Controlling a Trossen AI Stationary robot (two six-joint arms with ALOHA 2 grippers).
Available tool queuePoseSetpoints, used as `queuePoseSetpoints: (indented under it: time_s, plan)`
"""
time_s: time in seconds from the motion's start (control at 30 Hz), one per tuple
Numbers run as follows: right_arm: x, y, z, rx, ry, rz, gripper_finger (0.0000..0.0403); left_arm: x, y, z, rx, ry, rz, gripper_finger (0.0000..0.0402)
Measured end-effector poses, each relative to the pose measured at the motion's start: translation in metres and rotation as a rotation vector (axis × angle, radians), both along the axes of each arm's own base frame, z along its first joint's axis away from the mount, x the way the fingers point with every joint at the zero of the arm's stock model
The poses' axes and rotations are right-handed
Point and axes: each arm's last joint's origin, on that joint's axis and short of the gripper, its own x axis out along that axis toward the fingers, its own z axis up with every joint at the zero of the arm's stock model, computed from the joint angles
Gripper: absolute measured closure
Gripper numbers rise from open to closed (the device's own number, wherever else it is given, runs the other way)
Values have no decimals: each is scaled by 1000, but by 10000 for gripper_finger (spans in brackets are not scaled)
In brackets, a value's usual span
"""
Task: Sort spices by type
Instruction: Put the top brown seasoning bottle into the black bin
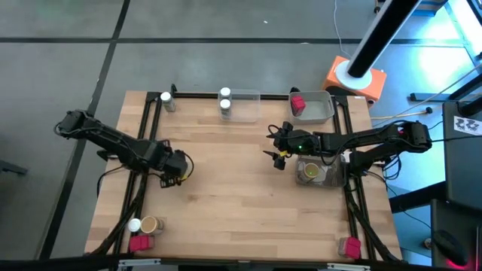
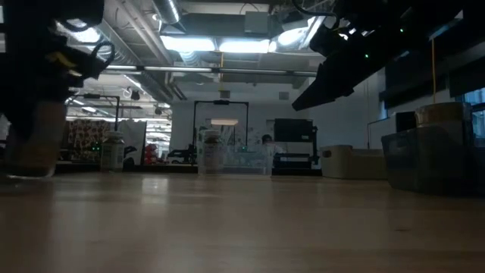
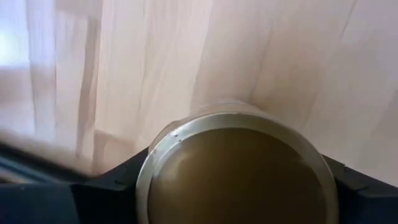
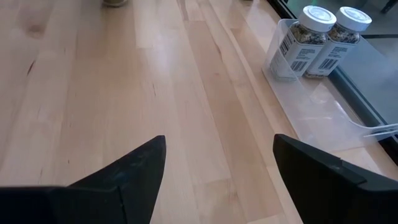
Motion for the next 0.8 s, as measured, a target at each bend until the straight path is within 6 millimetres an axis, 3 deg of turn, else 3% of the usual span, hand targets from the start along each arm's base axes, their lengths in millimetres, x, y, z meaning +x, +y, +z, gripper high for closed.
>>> queuePoseSetpoints:
  time_s: [0.2, 0.43, 0.8]
  plan:
    - [0, 0, 0, -4, 2, 4, 107, 20, 5, 11, -37, -169, 33, 134]
    - [-6, 11, 17, 8, -14, 35, 107, 41, 11, 31, -67, -348, 30, 136]
    - [-46, 25, 61, -85, -141, -69, 107, 78, 21, 42, -63, -649, -9, 135]
